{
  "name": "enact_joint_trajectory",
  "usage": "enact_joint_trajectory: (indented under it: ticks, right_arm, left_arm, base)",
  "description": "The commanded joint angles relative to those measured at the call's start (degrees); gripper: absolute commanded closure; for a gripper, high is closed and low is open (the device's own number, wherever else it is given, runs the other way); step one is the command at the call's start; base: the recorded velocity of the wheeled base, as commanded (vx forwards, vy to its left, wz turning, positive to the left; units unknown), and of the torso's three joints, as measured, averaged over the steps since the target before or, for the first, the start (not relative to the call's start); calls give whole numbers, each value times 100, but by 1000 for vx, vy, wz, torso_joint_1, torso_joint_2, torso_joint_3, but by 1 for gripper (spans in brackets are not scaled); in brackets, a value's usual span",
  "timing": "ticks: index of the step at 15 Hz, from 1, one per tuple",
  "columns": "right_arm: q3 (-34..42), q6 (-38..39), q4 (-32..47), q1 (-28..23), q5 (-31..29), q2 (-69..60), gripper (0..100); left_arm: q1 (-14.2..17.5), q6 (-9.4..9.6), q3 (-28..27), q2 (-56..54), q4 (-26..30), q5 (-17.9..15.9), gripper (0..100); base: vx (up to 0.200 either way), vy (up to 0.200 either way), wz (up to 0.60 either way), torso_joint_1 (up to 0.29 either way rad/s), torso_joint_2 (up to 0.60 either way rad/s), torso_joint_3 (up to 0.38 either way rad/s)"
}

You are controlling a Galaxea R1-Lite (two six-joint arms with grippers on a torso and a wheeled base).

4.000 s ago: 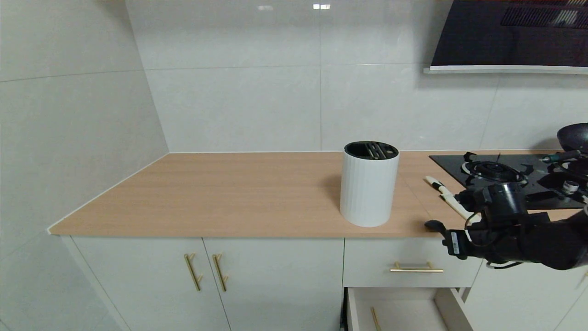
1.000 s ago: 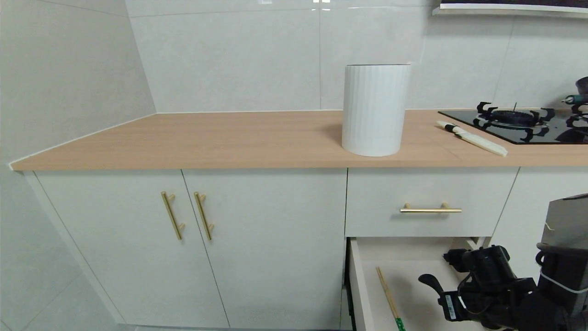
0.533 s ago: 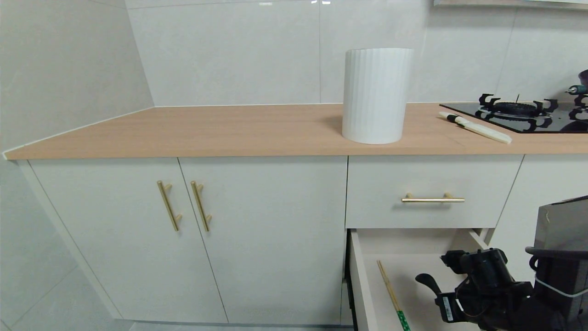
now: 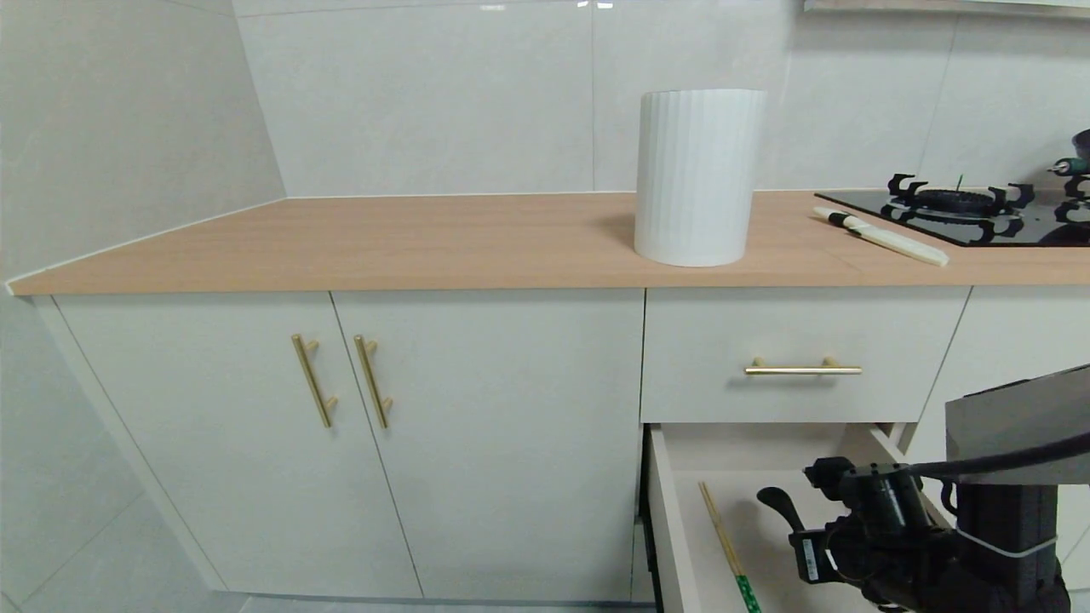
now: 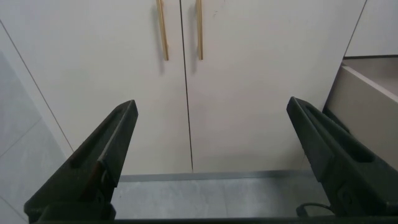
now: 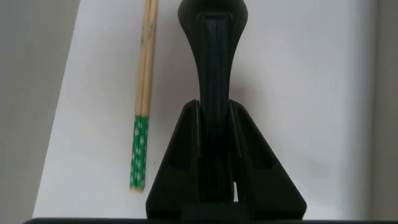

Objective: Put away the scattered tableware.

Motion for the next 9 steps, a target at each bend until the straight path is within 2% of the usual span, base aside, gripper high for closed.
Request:
enact_joint_trajectory:
  ticks: [1,5,9]
  right_arm:
    - [-68,-23,-66,27,-13,455,100]
    - [-252,-67,154,79,-39,657,100]
    - [-859,-58,1780,79,-39,376,100]
  left_arm:
    - [1,0,1,2,2,-2,0]
    - [1,0,1,2,2,-2,0]
    - [1,0,1,2,2,-2,0]
  base:
    - [0,0,0,0,0,0]
    - [0,0,0,0,0,0]
    - [0,0,0,0,0,0]
